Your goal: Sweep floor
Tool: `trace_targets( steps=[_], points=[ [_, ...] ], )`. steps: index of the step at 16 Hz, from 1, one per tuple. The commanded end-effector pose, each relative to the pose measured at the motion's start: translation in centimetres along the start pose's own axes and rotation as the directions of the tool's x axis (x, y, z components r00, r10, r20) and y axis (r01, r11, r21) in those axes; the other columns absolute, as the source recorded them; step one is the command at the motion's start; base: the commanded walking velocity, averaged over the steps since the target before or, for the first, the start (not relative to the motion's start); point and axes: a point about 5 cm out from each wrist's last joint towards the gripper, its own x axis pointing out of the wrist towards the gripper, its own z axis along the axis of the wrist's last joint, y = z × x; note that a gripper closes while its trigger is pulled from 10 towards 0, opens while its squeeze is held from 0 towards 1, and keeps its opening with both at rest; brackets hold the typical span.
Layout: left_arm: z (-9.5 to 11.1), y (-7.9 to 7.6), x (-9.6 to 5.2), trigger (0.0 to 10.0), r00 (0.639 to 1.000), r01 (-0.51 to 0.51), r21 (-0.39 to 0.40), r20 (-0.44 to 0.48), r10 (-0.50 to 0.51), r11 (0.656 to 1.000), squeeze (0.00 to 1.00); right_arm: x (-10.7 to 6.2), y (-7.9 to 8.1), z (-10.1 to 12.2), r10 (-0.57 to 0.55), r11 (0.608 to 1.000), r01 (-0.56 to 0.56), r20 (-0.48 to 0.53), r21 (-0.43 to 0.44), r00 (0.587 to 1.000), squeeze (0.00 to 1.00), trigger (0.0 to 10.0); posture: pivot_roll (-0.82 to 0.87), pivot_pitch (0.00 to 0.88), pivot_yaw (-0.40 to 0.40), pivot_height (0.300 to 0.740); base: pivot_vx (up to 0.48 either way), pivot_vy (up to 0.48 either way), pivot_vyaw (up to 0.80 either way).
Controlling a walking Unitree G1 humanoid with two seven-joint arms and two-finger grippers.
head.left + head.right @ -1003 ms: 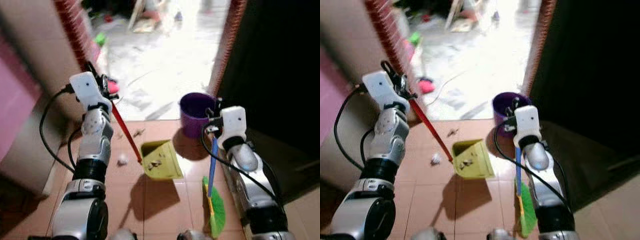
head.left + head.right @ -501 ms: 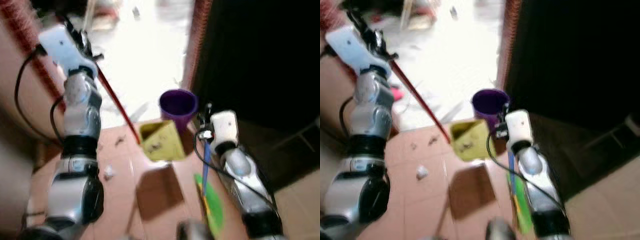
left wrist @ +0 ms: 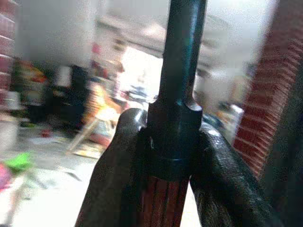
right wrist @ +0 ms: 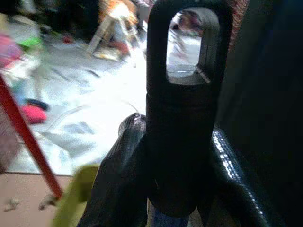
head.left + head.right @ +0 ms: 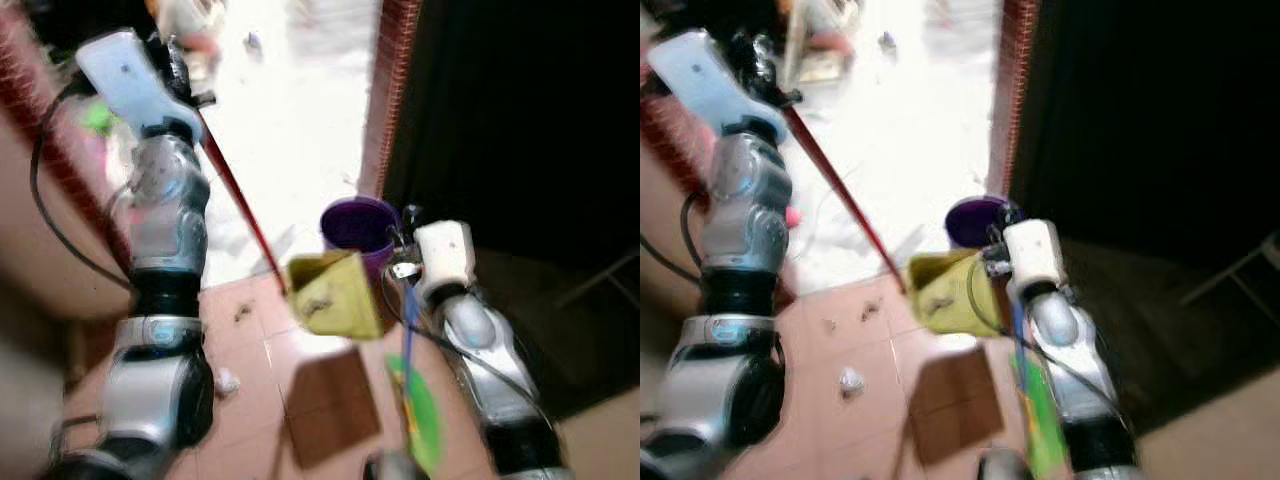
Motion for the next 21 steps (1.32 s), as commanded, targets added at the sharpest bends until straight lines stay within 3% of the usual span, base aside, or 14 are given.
trace_targets(
  steps=[1,4,7,13,21],
  points=[
    [3.6,0.4,1.1,10.0,0.991,-0.015,-0.049,0.132,0.021,0.999,0.0,0.4,0.4,0.8,0.017,1.0,-0.016,0.028,-0.026,0.999,0.0,10.0,-0.1,0.0,0.064,0.74,0.0,0.0,0.0],
    [4.9,0.2,1.7,10.0,0.979,-0.013,-0.038,0.202,0.02,0.999,0.0,0.6,0.7,0.8,0.023,0.999,-0.022,0.027,-0.027,0.999,0.0,10.0,-0.1,0.0,0.064,0.74,0.16,0.0,-0.15],
    [5.4,-0.4,2.2,10.0,0.976,-0.002,-0.046,0.216,0.012,0.999,0.0,0.4,0.7,0.8,0.028,0.999,-0.027,0.03,-0.024,0.999,0.0,10.0,-0.11,0.0,0.069,0.74,0.476,0.0,-0.7],
    [5.9,-0.8,2.6,10.0,0.971,-0.014,-0.037,0.24,0.023,0.999,0.0,0.2,1.3,0.8,0.059,0.998,-0.059,0.037,-0.007,0.998,0.0,10.0,-0.11,0.0,0.071,0.74,0.455,0.0,0.0],
    [5.8,-0.7,3.1,10.0,0.971,-0.046,-0.031,0.232,0.052,0.998,0.0,-0.3,1.7,0.5,0.087,0.996,-0.087,0.03,0.002,0.996,0.0,10.0,-0.11,0.0,0.076,0.74,0.364,0.31,0.0]
  ],
)
